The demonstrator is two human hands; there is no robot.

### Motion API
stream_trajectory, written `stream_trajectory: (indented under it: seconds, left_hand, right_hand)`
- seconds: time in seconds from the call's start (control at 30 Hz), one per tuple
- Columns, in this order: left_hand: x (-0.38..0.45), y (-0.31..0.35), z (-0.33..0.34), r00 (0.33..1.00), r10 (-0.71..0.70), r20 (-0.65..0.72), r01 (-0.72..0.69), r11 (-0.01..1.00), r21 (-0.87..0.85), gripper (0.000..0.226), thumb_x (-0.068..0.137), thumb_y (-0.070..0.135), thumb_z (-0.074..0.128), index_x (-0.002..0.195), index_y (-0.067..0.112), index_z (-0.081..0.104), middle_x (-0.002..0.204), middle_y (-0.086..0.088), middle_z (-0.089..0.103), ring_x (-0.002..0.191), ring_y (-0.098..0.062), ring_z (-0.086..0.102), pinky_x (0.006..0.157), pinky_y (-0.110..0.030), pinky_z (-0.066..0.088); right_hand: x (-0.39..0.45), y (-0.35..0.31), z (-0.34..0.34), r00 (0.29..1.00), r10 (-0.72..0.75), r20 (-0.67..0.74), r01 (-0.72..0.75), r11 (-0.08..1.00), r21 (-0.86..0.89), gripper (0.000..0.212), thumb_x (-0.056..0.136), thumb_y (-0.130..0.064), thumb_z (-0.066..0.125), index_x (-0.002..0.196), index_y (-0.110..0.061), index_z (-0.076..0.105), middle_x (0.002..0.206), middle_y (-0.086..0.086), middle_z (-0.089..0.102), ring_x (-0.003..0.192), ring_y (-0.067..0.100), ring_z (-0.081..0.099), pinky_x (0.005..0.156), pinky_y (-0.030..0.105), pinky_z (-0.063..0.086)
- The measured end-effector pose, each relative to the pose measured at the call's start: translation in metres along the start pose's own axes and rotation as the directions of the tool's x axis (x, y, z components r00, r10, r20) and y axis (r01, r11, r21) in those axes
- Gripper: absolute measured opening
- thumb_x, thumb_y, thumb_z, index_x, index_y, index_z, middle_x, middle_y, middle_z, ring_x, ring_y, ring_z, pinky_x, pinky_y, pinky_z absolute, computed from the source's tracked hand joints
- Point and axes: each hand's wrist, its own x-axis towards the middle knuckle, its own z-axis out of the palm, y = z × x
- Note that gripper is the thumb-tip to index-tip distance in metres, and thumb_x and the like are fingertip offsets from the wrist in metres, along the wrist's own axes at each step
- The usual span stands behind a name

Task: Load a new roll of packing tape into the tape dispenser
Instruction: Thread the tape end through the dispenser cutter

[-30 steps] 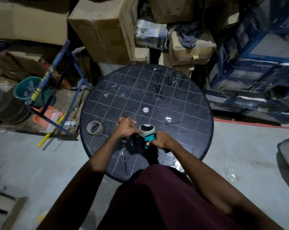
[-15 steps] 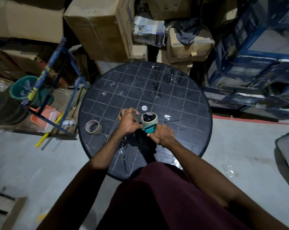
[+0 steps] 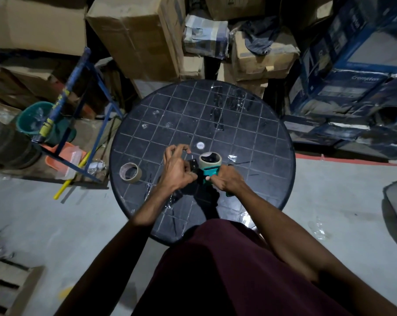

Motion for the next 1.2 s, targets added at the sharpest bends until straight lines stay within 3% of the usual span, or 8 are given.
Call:
stream_trajectory:
  seconds: [0.13, 0.23, 0.47, 0.57, 0.67, 0.8, 1.03, 1.2]
  left_hand:
    - [-0.003, -0.014, 0.000, 0.996, -0.082, 0.032, 0.084, 0.995, -0.058, 0.022, 0.052, 0.016, 0.081, 0.047, 0.018, 0.060, 0.121, 0.015, 0.049, 0.123, -0.014, 0.030, 0.102, -0.033, 0.029]
    - [0.002, -0.015, -0.003, 0.987, -0.146, 0.061, 0.151, 0.985, -0.078, 0.021, 0.053, 0.019, 0.081, 0.049, 0.022, 0.061, 0.116, 0.015, 0.048, 0.120, -0.013, 0.031, 0.103, -0.035, 0.031]
    - [0.024, -0.026, -0.007, 0.974, -0.183, 0.134, 0.181, 0.983, 0.025, 0.010, 0.077, 0.029, 0.073, 0.075, 0.019, 0.071, 0.118, 0.001, 0.045, 0.121, -0.018, 0.028, 0.099, -0.034, 0.025]
    - [0.030, -0.028, -0.002, 0.967, -0.159, 0.199, 0.155, 0.987, 0.036, 0.013, 0.084, 0.028, 0.068, 0.084, 0.014, 0.069, 0.116, -0.004, 0.048, 0.120, -0.022, 0.036, 0.100, -0.038, 0.035]
    - [0.030, -0.023, 0.001, 0.962, -0.152, 0.227, 0.167, 0.985, -0.048, 0.011, 0.092, 0.024, 0.062, 0.085, 0.015, 0.062, 0.101, -0.004, 0.057, 0.095, -0.019, 0.055, 0.090, -0.042, 0.049]
    - [0.026, -0.018, 0.003, 0.950, -0.193, 0.246, 0.228, 0.966, -0.123, 0.024, 0.089, 0.039, 0.071, 0.086, 0.016, 0.064, 0.080, 0.005, 0.066, 0.071, -0.010, 0.062, 0.066, -0.026, 0.051]
    - [0.027, -0.012, -0.007, 0.992, -0.065, 0.110, 0.078, 0.990, -0.119, 0.009, 0.094, 0.023, 0.064, 0.087, 0.018, 0.061, 0.091, 0.001, 0.065, 0.081, -0.015, 0.061, 0.075, -0.041, 0.054]
    - [0.030, 0.001, -0.025, 0.997, 0.054, 0.048, -0.051, 0.997, -0.066, 0.004, 0.099, 0.019, 0.055, 0.096, 0.017, 0.057, 0.095, 0.003, 0.061, 0.085, -0.013, 0.057, 0.076, -0.033, 0.049]
  right_hand:
    - [0.005, 0.005, -0.001, 0.993, 0.073, 0.097, -0.092, 0.975, 0.204, 0.039, 0.084, -0.047, 0.063, 0.103, -0.012, 0.069, 0.100, 0.009, 0.072, 0.086, 0.024, 0.066, 0.081, 0.039, 0.055]
    - [0.010, 0.008, 0.001, 0.984, 0.088, 0.157, -0.131, 0.949, 0.287, 0.039, 0.089, -0.038, 0.064, 0.107, -0.003, 0.070, 0.106, 0.016, 0.072, 0.081, 0.022, 0.061, 0.072, 0.034, 0.048]
    - [0.013, 0.014, 0.003, 0.954, 0.134, 0.267, -0.233, 0.892, 0.386, 0.049, 0.082, -0.056, 0.067, 0.100, -0.011, 0.064, 0.097, 0.012, 0.071, 0.079, 0.025, 0.063, 0.075, 0.037, 0.054]
    - [0.012, 0.014, 0.000, 0.945, 0.124, 0.303, -0.249, 0.872, 0.421, 0.068, 0.069, -0.068, 0.068, 0.106, -0.011, 0.063, 0.100, 0.012, 0.072, 0.083, 0.026, 0.067, 0.080, 0.042, 0.057]
    - [0.011, 0.014, -0.004, 0.937, 0.122, 0.327, -0.261, 0.867, 0.425, 0.062, 0.078, -0.064, 0.068, 0.108, -0.010, 0.062, 0.101, 0.011, 0.071, 0.080, 0.023, 0.066, 0.072, 0.036, 0.053]
    - [0.014, 0.017, -0.001, 0.948, 0.128, 0.292, -0.241, 0.887, 0.394, 0.057, 0.086, -0.059, 0.066, 0.112, -0.008, 0.061, 0.102, 0.011, 0.069, 0.082, 0.023, 0.065, 0.070, 0.033, 0.050]
    - [0.004, 0.010, 0.002, 0.996, 0.037, 0.076, -0.073, 0.819, 0.569, 0.019, 0.093, -0.040, 0.068, 0.091, -0.022, 0.065, 0.075, -0.009, 0.064, 0.065, 0.011, 0.057, 0.058, 0.026, 0.043]
    - [0.006, 0.001, -0.001, 1.000, -0.014, -0.004, 0.012, 0.729, 0.684, 0.018, 0.095, -0.036, 0.066, 0.085, -0.021, 0.065, 0.058, -0.007, 0.055, 0.050, 0.013, 0.045, 0.053, 0.031, 0.037]
